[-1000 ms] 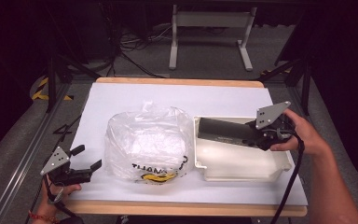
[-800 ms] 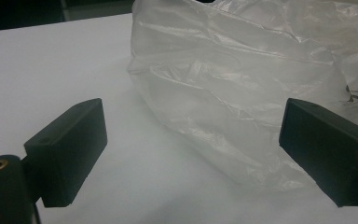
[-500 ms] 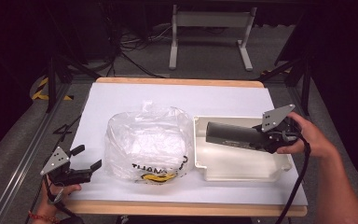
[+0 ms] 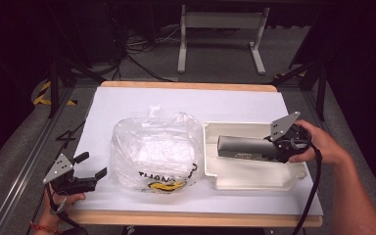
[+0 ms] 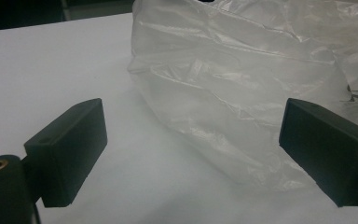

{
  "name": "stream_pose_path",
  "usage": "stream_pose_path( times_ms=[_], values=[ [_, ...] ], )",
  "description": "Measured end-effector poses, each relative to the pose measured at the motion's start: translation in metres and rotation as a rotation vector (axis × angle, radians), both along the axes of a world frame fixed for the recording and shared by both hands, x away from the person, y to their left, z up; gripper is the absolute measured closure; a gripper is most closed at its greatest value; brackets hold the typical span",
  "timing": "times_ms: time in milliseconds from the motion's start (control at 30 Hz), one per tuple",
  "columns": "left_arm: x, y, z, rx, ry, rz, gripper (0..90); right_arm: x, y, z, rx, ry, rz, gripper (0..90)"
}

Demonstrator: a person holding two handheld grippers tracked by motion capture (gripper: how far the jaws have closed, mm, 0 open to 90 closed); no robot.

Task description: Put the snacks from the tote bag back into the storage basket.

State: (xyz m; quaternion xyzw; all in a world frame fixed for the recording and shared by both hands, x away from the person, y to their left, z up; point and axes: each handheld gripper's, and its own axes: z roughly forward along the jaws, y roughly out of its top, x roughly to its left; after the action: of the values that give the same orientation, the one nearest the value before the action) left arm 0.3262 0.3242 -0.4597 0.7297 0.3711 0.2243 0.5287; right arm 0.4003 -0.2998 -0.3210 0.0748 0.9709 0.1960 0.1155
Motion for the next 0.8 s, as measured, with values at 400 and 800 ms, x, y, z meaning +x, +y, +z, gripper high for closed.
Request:
stream_pose_path(
  times_ms=[400, 800],
  values=[
    [0.0, 0.0, 0.0, -0.001, 0.002, -0.002, 8.5, 0.009, 0.006, -0.014, -0.043, 0.034, 0.012, 42.7],
    [0.0, 0.0, 0.0, 0.0, 0.004, -0.001, 8.6, 0.016, 0.009, -0.027, -0.062, 0.096, 0.029, 42.6]
  ],
)
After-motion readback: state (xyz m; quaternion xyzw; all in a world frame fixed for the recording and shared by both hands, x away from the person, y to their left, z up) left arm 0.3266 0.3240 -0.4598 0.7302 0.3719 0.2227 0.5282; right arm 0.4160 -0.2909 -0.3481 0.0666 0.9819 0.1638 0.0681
